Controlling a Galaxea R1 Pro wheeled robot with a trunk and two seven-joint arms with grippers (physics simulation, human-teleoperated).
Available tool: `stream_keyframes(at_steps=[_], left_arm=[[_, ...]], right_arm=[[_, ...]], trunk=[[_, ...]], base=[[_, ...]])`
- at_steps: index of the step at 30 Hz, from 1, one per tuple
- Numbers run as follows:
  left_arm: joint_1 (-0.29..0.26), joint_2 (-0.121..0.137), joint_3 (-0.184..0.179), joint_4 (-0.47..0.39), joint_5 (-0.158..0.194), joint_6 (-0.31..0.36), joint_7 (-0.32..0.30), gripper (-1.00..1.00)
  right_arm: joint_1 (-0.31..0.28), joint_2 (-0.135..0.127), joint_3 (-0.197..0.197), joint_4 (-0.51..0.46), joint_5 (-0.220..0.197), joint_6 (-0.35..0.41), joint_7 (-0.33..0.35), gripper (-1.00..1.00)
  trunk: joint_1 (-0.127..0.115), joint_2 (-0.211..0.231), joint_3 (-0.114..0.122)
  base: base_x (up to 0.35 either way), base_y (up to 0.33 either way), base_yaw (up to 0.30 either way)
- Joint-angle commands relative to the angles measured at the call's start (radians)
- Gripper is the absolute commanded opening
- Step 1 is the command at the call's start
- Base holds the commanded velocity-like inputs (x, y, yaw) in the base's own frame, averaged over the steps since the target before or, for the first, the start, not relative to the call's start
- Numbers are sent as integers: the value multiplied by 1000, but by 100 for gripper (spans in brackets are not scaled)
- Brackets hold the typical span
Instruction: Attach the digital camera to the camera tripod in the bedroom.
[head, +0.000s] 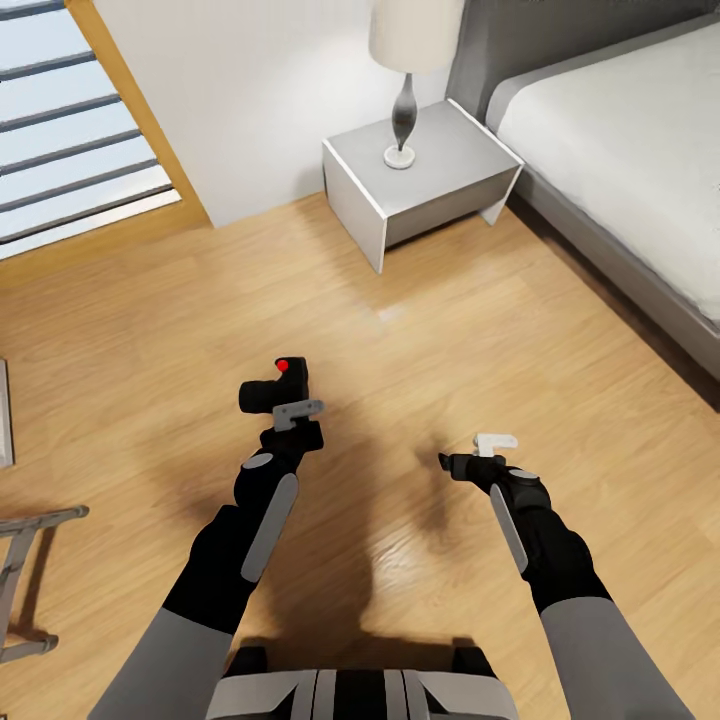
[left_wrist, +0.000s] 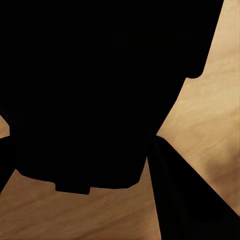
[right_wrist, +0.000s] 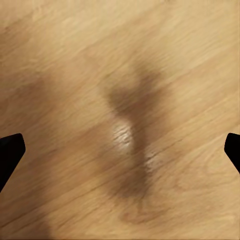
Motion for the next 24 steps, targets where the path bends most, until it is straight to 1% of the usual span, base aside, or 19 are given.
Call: stream_keyframes(at_steps=[1,24], left_arm=[[-1,0,-2,-1,8,4,8,-100],[-1,0,-2,-1,8,4,8,-100]], right_arm=[[0,1,-3,-2,-2,5,4,100],[0,1,-3,-1,-3,5,4,100]], trunk=[[0,0,1],[0,0,37]], base=[[0,0,0],[0,0,0]])
